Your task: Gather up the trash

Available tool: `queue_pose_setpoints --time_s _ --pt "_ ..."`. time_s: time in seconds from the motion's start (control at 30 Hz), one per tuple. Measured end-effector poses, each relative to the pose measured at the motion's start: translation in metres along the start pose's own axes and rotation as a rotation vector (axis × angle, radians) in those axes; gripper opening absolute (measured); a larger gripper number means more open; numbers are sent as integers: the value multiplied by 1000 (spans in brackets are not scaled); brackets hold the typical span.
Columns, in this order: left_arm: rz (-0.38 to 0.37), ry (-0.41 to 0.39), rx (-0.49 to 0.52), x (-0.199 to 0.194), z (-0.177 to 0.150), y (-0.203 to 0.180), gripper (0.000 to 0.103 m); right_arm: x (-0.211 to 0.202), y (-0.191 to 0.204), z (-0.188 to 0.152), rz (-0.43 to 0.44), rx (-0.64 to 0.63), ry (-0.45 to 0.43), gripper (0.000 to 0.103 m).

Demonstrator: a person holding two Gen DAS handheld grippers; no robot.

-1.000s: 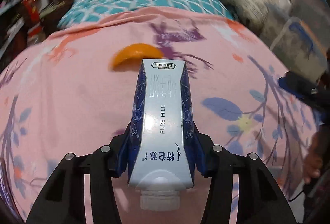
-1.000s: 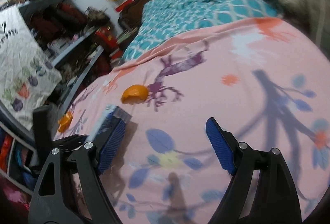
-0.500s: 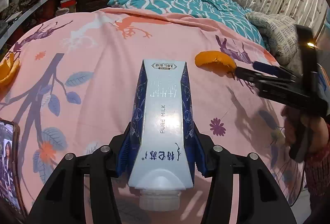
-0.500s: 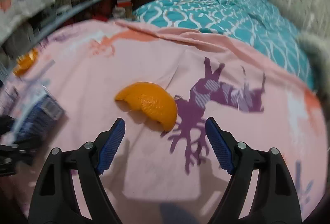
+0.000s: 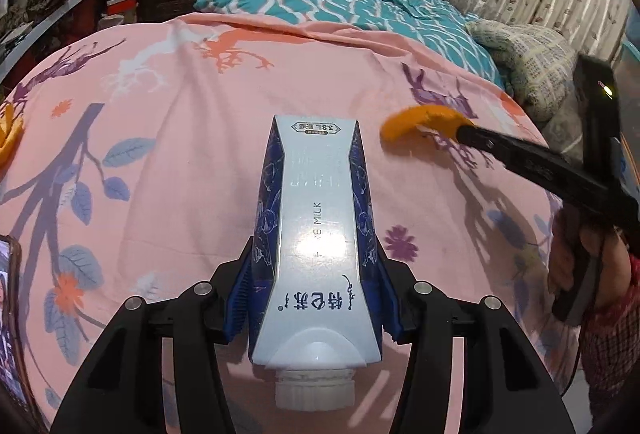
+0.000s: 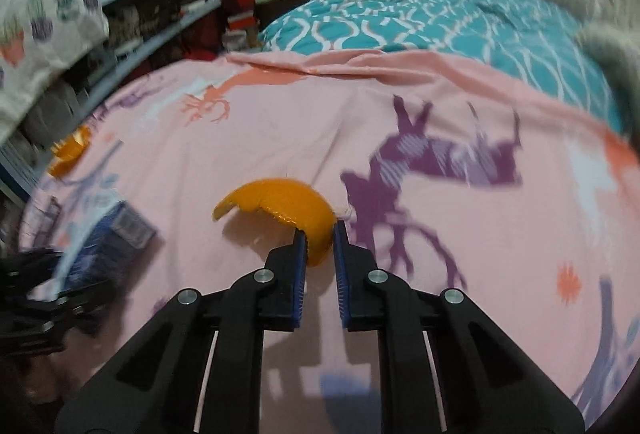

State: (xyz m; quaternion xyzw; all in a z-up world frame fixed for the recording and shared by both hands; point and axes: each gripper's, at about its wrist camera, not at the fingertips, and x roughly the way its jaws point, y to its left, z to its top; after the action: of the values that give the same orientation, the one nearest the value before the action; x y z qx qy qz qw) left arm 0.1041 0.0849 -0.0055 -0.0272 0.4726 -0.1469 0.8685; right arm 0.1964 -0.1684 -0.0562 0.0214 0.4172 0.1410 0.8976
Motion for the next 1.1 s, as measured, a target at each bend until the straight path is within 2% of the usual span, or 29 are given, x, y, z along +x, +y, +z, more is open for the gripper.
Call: queue_pose_setpoints --time_s 0.13,0.23,0.43,0.6,0.7,0.73,0.8,0.83,0.87,0.93,1.1 --pt "-31 15 38 1 -4 -19 50 -30 -16 -35 44 69 2 14" --pt "-51 24 68 0 -8 -32 50 -55 -21 -67 38 77 4 14" --pt "-102 54 105 4 -18 -52 50 -98 -7 -125 -60 10 -14 17" --pt "-66 50 121 7 -22 -58 50 -99 1 -148 -117 -21 -7 17" --pt "-15 34 124 5 -24 -60 58 -96 0 -150 -119 -11 -8 19" --pt "-8 32 124 5 -25 -59 61 -96 0 -151 -119 -11 -10 22" --pt "10 25 126 3 -24 -59 63 -96 1 -151 -129 -19 -13 38" --pt "26 21 129 3 -24 -59 65 -96 3 -152 -140 -22 -15 63" --pt "37 17 131 2 -23 -58 66 -99 4 -152 -146 -26 -34 74" --pt "60 10 135 2 -23 -59 66 -104 8 -151 -163 -52 -67 74" --pt "76 18 136 6 -24 -56 68 -101 18 -149 -212 -130 -52 74"
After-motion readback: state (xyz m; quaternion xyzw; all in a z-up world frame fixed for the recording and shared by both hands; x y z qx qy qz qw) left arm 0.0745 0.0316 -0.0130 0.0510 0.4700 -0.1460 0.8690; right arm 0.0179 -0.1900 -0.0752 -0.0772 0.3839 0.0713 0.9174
